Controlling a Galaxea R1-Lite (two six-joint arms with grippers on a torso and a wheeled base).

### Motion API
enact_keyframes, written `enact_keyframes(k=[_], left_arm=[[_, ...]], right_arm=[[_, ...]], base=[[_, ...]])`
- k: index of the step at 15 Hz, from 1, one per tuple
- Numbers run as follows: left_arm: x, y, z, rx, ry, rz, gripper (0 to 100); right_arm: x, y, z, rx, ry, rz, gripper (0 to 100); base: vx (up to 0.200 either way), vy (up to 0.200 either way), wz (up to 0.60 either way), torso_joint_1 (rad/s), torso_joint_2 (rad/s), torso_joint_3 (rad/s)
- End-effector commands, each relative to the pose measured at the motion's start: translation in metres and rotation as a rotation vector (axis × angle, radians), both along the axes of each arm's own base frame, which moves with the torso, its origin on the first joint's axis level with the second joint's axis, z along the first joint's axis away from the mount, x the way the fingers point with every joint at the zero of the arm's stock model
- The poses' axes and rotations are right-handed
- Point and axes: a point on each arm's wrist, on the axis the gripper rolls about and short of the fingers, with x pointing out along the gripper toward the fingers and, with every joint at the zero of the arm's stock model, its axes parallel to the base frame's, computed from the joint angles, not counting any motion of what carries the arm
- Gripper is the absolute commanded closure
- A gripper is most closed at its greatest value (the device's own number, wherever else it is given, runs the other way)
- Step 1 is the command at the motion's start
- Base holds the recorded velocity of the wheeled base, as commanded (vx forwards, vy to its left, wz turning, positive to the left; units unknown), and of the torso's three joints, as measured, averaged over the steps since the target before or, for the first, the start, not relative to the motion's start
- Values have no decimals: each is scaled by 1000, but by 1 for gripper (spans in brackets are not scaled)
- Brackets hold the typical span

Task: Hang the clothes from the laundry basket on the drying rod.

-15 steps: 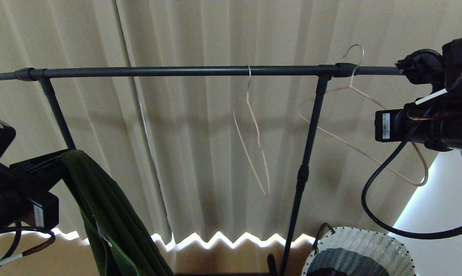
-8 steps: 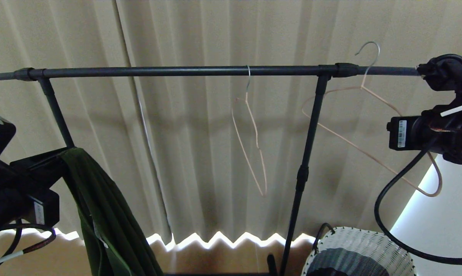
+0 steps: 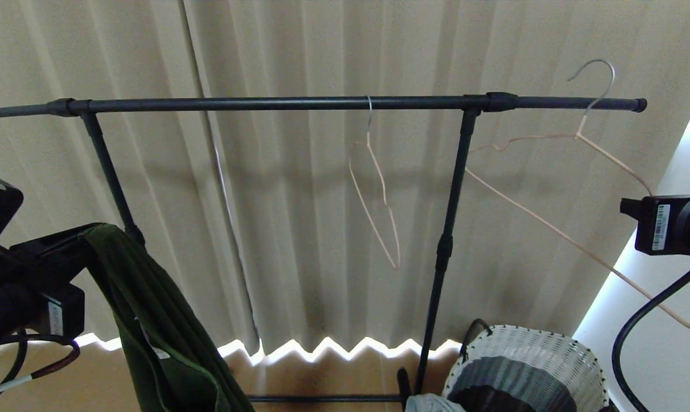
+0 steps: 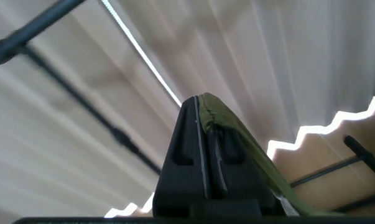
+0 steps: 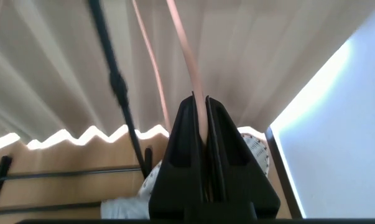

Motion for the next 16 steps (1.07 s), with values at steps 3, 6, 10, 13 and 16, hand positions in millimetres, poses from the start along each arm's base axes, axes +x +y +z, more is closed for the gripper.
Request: enact_keyframes(k=[3,6,10,13,16], left_arm=[[1,1,-2,-2,8,7,100],[1,1,-3,-2,11,6,100],[0,1,-6,4,20,7,100],[2,0,-7,11,26,13,100],[4,2,-9,15,36,32,100]], right_arm=[[-16,-6,1,10,-24,3,100],[-19,-8,-3,8,-16,4,100],[-26,-10,-3,12,-27,9,100],[-27,-10,-2,14,-32,11,100],[-28,-10,-3,15,-32,12,100]], base=[[-200,0,0,-4,4,7],[0,0,0,0,0,0],[0,0,0,0,0,0],[0,67,0,1,1,1],[0,200,0,2,4,2]])
